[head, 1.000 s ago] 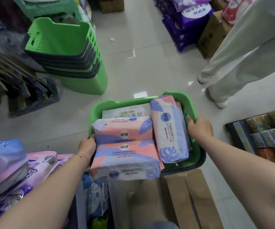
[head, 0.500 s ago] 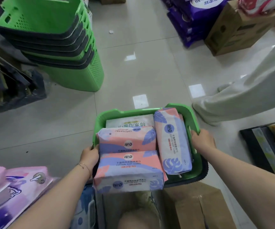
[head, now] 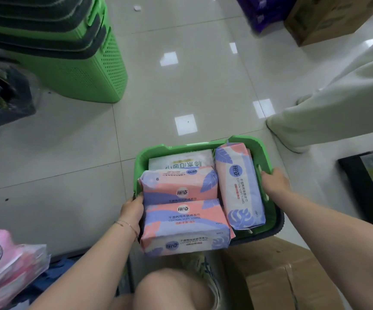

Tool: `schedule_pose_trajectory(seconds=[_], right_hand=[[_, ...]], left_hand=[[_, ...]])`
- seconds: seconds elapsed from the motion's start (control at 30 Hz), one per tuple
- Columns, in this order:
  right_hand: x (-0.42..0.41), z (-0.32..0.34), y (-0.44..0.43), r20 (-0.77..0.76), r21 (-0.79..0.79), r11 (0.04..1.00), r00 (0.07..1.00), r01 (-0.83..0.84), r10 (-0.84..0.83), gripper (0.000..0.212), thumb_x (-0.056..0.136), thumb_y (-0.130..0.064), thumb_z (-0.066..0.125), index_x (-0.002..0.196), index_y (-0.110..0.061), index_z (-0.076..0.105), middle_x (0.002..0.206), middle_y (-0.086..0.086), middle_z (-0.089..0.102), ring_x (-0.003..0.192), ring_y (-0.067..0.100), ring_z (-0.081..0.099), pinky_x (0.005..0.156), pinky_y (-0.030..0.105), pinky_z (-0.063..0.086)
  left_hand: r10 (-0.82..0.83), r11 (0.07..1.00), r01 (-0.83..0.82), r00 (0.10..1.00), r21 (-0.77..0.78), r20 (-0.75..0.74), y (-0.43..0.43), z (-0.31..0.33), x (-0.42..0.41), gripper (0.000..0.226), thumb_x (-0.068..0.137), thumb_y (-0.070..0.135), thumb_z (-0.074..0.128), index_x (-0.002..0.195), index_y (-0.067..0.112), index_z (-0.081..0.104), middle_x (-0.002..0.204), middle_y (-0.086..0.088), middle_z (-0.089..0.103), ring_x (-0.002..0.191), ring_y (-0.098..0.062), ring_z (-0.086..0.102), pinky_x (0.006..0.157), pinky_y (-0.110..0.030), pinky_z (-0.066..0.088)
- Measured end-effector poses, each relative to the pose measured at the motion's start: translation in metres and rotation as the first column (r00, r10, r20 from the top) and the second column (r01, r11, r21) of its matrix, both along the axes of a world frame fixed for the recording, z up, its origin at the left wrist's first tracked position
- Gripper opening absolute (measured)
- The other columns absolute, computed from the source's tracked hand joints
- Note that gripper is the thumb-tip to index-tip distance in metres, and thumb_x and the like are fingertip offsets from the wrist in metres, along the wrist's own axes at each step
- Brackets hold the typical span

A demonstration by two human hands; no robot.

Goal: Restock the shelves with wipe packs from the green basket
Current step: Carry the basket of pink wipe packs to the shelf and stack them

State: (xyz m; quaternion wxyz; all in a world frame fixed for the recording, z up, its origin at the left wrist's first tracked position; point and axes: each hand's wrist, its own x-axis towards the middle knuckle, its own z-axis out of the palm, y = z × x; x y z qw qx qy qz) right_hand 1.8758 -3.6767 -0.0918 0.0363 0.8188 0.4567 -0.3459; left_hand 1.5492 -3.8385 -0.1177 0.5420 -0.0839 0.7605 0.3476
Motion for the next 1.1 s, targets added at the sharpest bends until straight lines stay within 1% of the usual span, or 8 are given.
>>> schedule_pose_trajectory(seconds=[0.27, 0.37, 0.43, 0.53, 0.63, 0.77, 0.9, 1.1], right_hand=[[0.012, -0.008, -0.006, 0.022, 0.059, 0.993, 0.994, 0.106, -0.107, 0.028, 0.092, -0.029, 0.041, 0.1, -0.006, 0.056, 0.108, 0.021, 0.06, 0.088, 0.034, 0.051, 0.082, 0.04, 0.042], [-0.014, 0.017, 0.01, 0.007, 0.322, 0.942, 0.995, 0.09, -0.098, 0.029, 0.091, -0.02, 0.041, 0.113, -0.009, 0.056, 0.118, 0.014, 0.057, 0.104, 0.034, 0.053, 0.092, 0.042, 0.041], [-0.044, 0.041, 0.017, -0.024, 0.56, 0.828, 0.998, -0.039, 0.064, 0.028, 0.087, -0.012, 0.046, 0.112, -0.007, 0.058, 0.114, 0.014, 0.056, 0.107, 0.032, 0.05, 0.091, 0.038, 0.037], [-0.093, 0.059, 0.003, 0.003, 0.721, 0.612, 0.884, -0.325, 0.467, 0.026, 0.081, -0.015, 0.048, 0.101, -0.006, 0.062, 0.1, 0.011, 0.059, 0.096, 0.03, 0.053, 0.081, 0.039, 0.041], [-0.123, 0.051, -0.016, -0.077, 0.62, 0.493, 0.578, -0.61, 0.812, 0.039, 0.079, -0.034, 0.05, 0.107, -0.009, 0.061, 0.104, 0.009, 0.059, 0.097, 0.03, 0.055, 0.083, 0.041, 0.044], [-0.134, 0.013, -0.024, -0.059, 0.167, 0.209, 0.202, -0.964, 0.978, 0.086, 0.068, -0.06, 0.07, 0.139, -0.026, 0.036, 0.135, -0.001, 0.043, 0.122, 0.023, 0.04, 0.099, 0.041, 0.033], [-0.135, -0.021, -0.009, -0.111, 0.063, 0.209, 0.201, -0.976, 0.973, 0.105, 0.05, -0.074, 0.073, 0.136, -0.027, 0.036, 0.126, -0.005, 0.045, 0.117, 0.021, 0.042, 0.099, 0.043, 0.037], [-0.145, -0.037, 0.003, -0.255, 0.141, 0.24, 0.199, -0.96, 0.946, 0.074, 0.048, -0.065, 0.081, 0.105, -0.025, 0.054, 0.101, -0.004, 0.051, 0.095, 0.017, 0.048, 0.084, 0.031, 0.042]], left_hand=[[-0.109, 0.993, 0.108, 0.994, 0.05, 0.001, -0.011, 0.007, 0.023, 0.021, 0.095, 0.025, 0.055, 0.108, 0.01, 0.061, 0.1, -0.013, 0.068, 0.093, -0.031, 0.065, 0.082, -0.042, 0.054], [-0.373, 0.922, 0.385, 0.855, -0.043, -0.361, -0.015, 0.018, 0.019, 0.035, 0.087, 0.028, 0.06, 0.117, 0.01, 0.058, 0.114, -0.011, 0.058, 0.105, -0.029, 0.057, 0.092, -0.04, 0.047], [-0.397, 0.885, 0.457, 0.646, -0.086, -0.653, -0.014, 0.033, 0.019, 0.033, 0.087, 0.021, 0.062, 0.118, 0.008, 0.056, 0.115, -0.011, 0.052, 0.101, -0.029, 0.054, 0.093, -0.042, 0.045], [-0.363, 0.843, 0.538, 0.568, -0.001, -0.738, -0.007, 0.056, 0.029, 0.022, 0.086, 0.019, 0.065, 0.104, 0.015, 0.053, 0.098, -0.005, 0.05, 0.082, -0.022, 0.049, 0.076, -0.033, 0.042], [-0.49, 0.749, 0.662, 0.53, -0.023, -0.692, -0.003, 0.053, 0.034, 0.042, 0.078, 0.024, 0.075, 0.111, 0.017, 0.05, 0.103, 0.002, 0.044, 0.088, -0.012, 0.044, 0.075, -0.019, 0.032], [-0.604, 0.639, 0.764, 0.425, -0.091, -0.674, -0.002, 0.03, 0.036, 0.077, 0.068, 0.032, 0.081, 0.133, 0.018, 0.042, 0.115, 0.006, 0.033, 0.11, -0.016, 0.045, 0.092, -0.021, 0.035], [-0.532, 0.626, 0.778, 0.378, -0.051, -0.758, -0.005, 0.01, 0.035, 0.08, 0.07, 0.029, 0.081, 0.138, 0.015, 0.04, 0.126, 0.002, 0.04, 0.121, -0.015, 0.04, 0.096, -0.014, 0.026], [-0.396, 0.655, 0.751, 0.439, 0.088, -0.807, -0.011, 0.01, 0.032, 0.076, 0.071, 0.018, 0.079, 0.134, 0.018, 0.038, 0.118, 0.011, 0.038, 0.107, 0.003, 0.035, 0.088, 0.005, 0.019]])
